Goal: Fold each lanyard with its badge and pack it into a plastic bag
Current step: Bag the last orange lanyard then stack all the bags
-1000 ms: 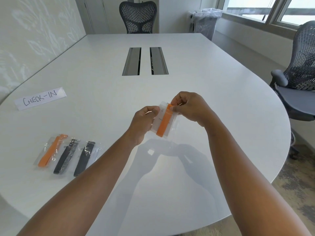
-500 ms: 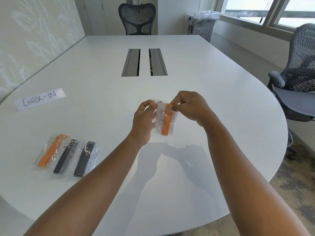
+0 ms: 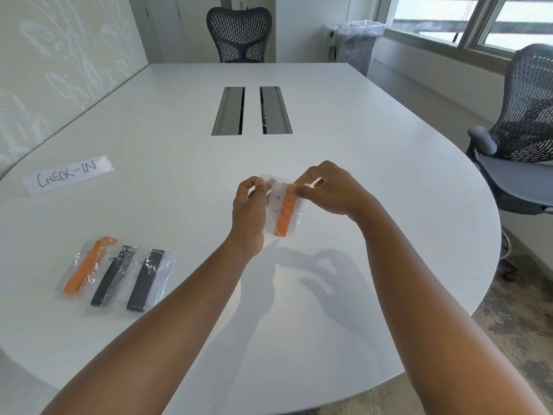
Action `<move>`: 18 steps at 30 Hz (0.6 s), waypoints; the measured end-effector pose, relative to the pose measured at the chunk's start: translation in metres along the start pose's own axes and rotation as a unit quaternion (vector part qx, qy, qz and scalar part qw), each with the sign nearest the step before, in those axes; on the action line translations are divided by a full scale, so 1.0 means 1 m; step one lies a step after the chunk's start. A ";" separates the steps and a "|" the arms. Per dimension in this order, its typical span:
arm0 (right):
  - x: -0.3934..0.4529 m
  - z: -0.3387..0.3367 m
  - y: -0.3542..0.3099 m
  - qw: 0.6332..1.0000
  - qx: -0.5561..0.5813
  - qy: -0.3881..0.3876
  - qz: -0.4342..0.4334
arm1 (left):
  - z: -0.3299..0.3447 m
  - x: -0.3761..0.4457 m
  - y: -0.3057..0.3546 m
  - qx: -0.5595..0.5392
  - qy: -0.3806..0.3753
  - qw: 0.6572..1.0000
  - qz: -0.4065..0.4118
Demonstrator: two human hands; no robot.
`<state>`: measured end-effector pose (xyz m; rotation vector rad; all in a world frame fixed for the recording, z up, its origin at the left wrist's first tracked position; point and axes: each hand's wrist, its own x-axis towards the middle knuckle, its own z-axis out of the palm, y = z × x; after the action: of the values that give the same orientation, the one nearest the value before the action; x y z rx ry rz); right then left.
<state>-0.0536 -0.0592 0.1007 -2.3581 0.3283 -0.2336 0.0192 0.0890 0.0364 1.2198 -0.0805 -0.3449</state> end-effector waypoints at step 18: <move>0.004 0.015 0.035 0.987 0.135 0.057 0.060 | -0.034 0.016 -0.020 0.195 -0.032 0.978 0.070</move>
<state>-0.0518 -0.0748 0.0660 -2.0557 0.4616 -0.3346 0.0389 0.1093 0.0041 1.5815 -0.3005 -0.2506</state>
